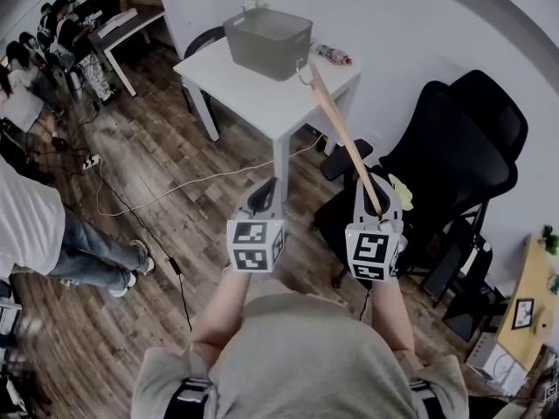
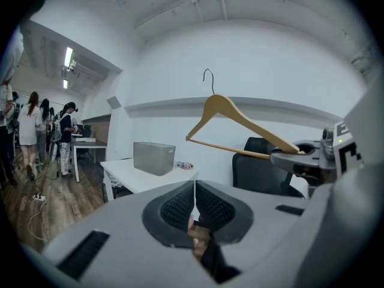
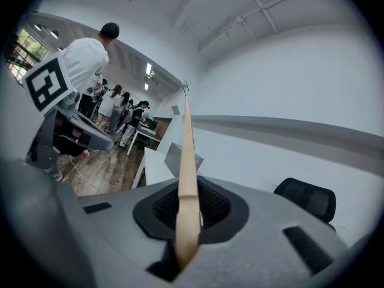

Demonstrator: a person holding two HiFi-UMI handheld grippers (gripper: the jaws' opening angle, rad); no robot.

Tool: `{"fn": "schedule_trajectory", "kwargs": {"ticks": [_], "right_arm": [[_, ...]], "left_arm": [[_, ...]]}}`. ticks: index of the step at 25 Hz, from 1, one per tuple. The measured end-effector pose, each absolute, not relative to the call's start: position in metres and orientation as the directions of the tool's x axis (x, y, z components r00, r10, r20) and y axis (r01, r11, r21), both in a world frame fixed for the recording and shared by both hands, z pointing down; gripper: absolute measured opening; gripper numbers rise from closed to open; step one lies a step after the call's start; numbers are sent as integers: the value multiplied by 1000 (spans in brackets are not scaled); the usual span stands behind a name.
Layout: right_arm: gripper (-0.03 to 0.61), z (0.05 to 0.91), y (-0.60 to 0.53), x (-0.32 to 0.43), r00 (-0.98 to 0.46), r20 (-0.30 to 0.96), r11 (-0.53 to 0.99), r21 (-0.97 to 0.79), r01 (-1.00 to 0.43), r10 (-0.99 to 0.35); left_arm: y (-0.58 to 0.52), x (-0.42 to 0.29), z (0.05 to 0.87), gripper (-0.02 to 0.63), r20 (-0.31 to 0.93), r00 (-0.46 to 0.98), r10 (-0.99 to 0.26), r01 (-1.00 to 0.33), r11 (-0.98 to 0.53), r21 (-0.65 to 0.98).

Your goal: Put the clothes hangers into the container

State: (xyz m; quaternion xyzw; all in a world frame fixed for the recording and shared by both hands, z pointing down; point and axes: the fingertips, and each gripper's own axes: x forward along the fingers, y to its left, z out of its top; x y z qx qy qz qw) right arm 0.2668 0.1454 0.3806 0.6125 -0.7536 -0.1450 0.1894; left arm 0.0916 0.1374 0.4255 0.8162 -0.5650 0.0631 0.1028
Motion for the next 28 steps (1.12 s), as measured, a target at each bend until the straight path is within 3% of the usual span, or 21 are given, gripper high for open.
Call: {"fn": "schedule_trajectory", "kwargs": {"ticks": [15,28], "right_arm": [[39,387,119,265,-205,118,236,421,-876,-972],[40,380,31,233,-224,86,238,429,-871,-971]], "left_arm": [[119,86,437,10,238,336,-911,-942,-320,101],[33,55,438,10,226,323,-919,-946,-307,105]]}}
